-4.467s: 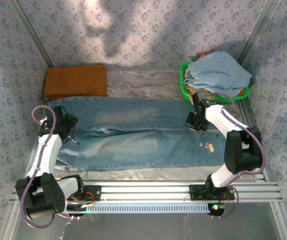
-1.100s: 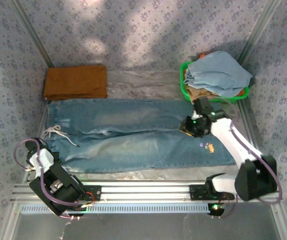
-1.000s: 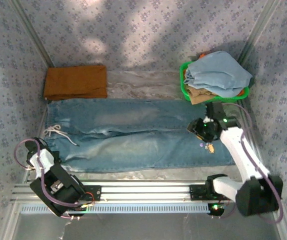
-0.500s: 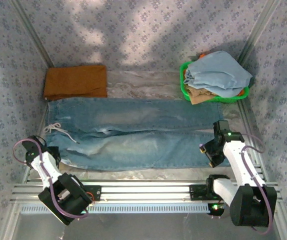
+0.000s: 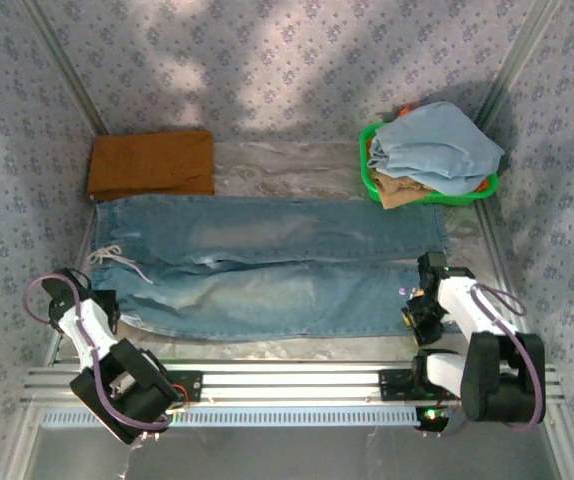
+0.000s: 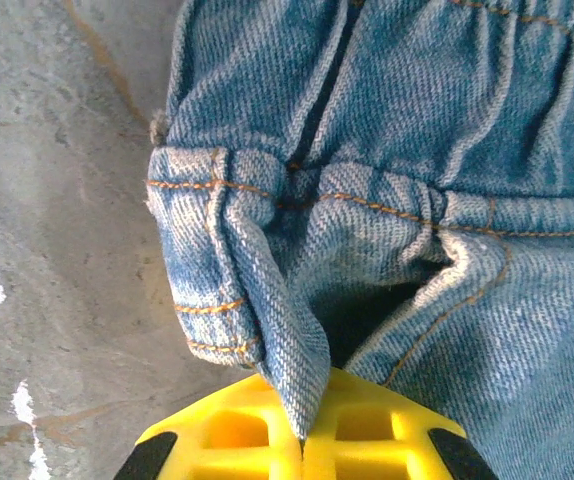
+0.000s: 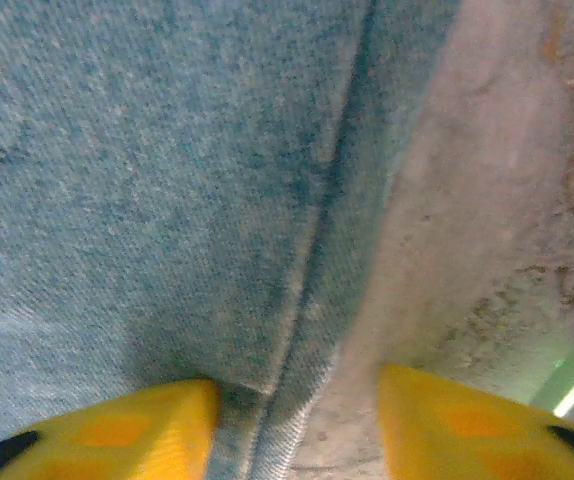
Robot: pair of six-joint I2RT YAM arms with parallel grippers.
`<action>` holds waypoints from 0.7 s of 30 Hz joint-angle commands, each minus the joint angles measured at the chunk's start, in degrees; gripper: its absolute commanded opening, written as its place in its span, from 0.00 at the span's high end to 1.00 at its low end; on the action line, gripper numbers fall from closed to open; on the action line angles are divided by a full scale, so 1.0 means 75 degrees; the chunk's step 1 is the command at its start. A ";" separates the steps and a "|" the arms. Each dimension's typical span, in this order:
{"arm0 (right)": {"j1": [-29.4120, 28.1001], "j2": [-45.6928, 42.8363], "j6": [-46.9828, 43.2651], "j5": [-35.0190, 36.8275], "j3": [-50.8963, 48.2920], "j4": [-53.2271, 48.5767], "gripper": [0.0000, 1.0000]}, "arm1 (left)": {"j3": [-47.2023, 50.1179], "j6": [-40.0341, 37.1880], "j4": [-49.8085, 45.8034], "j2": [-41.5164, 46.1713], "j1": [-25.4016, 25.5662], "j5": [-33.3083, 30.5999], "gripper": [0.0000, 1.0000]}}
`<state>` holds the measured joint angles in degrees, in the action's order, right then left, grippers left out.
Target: Fold and stack the trousers
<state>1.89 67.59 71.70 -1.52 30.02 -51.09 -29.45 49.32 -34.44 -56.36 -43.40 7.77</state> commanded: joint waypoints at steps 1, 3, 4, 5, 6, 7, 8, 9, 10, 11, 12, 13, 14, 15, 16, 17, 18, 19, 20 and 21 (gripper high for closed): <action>0.0070 0.0637 -0.0037 0.0182 0.0018 0.0514 0.68 | -0.0349 0.0033 0.0092 0.0087 0.0030 0.0265 1.00; 0.0111 0.0814 -0.0318 0.0196 0.0167 0.0490 0.81 | -0.0434 0.0034 -0.0017 0.0182 0.0029 0.0271 1.00; 0.0122 0.0812 -0.0393 0.0173 0.0197 0.0480 0.85 | -0.0480 0.0051 -0.0072 0.0227 0.0032 0.0285 1.00; 0.0140 0.0765 -0.0494 0.0126 0.0225 0.0454 0.88 | -0.0546 0.0074 -0.0129 0.0280 0.0031 0.0331 1.00; 0.0138 0.0674 -0.0680 0.0068 0.0248 0.0472 0.90 | -0.0632 0.0083 -0.0196 0.0355 0.0029 0.0385 1.00; 0.0144 0.0587 -0.0800 0.0054 0.0300 0.0419 0.92 | -0.0703 0.0101 -0.0230 0.0422 0.0035 0.0442 1.00; 0.0144 0.0433 -0.0942 0.0061 0.0357 0.0319 0.96 | -0.0800 0.0130 -0.0270 0.0497 0.0042 0.0517 1.00; 0.0136 0.0240 -0.1137 0.0062 0.0432 0.0274 0.97 | -0.0928 0.0132 -0.0353 0.0567 0.0050 0.0572 1.00; 0.0128 0.0065 -0.1369 -0.0050 0.0498 0.0314 0.98 | -0.1044 0.0130 -0.0413 0.0619 0.0057 0.0605 1.00; 0.0150 -0.0128 -0.1825 -0.0433 0.0583 0.0528 0.98 | -0.1177 0.0126 -0.0494 0.0683 0.0066 0.0629 1.00; 0.0131 -0.0309 -0.2176 -0.0749 0.0743 0.0569 0.99 | -0.1296 0.0144 -0.0552 0.0726 0.0088 0.0661 1.00; 0.0080 -0.0448 -0.2325 -0.0764 0.0936 0.0459 1.00 | -0.1374 0.0175 -0.0553 0.0741 0.0119 0.0694 1.00; 0.0040 -0.0632 -0.2502 -0.0738 0.1121 0.0384 1.00 | -0.1446 0.0246 -0.0553 0.0753 0.0173 0.0763 1.00; 0.0051 -0.0807 -0.2626 -0.0661 0.1316 0.0237 1.00 | -0.1505 0.0361 -0.0548 0.0773 0.0190 0.0879 1.00; 0.0063 -0.0950 -0.2746 -0.0577 0.1510 0.0124 1.00 | -0.1538 0.0455 -0.0489 0.0815 0.0215 0.0957 1.00; 0.0070 -0.1130 -0.2862 -0.0487 0.1723 0.0010 1.00 | -0.1609 0.0570 -0.0434 0.0862 0.0242 0.1016 1.00; 0.0074 -0.1291 -0.2942 -0.0363 0.1949 -0.0119 1.00 | -0.1722 0.0650 -0.0385 0.0907 0.0281 0.1053 1.00; 0.0075 -0.1413 -0.3041 -0.0226 0.2167 -0.0239 1.00 | -0.1862 0.0688 -0.0385 0.0928 0.0327 0.1052 1.00; 0.0073 -0.1533 -0.3119 -0.0111 0.2394 -0.0368 1.00 | -0.2057 0.0707 -0.0388 0.0940 0.0345 0.1045 1.00; 0.0087 -0.1635 -0.3198 -0.0027 0.2620 -0.0496 1.00 | -0.2264 0.0713 -0.0406 0.0920 0.0382 0.1072 1.00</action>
<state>2.37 57.58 52.27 -5.30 45.19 -51.03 -41.17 52.66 -39.22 -50.54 -41.06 14.13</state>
